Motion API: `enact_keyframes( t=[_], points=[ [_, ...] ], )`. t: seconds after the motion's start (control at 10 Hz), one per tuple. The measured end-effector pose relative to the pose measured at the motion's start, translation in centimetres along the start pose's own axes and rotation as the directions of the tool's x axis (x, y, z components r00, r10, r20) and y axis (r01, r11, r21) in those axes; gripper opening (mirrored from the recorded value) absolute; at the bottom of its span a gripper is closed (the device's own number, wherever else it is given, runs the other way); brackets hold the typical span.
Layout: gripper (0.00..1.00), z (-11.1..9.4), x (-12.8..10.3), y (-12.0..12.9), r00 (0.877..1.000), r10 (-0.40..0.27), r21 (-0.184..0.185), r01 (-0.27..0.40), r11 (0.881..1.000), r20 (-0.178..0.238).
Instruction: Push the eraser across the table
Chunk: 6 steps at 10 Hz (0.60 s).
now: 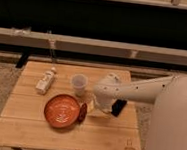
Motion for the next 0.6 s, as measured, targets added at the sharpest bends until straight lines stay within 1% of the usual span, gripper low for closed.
enact_keyframes(
  t=[0.1, 0.2, 0.5, 0.6],
  points=[
    [0.80, -2.0, -0.6, 1.0, 0.999, -0.046, -0.014, 0.046, 0.999, 0.007],
    [0.80, -3.1, -1.0, 1.5, 0.997, -0.075, -0.026, 0.075, 0.997, 0.010],
    [0.80, -5.6, -1.8, 2.9, 0.987, -0.160, -0.090, 0.159, 0.983, -0.002],
    [0.80, -5.8, -1.9, 3.1, 0.986, -0.168, -0.096, 0.167, 0.981, 0.000]
  ],
)
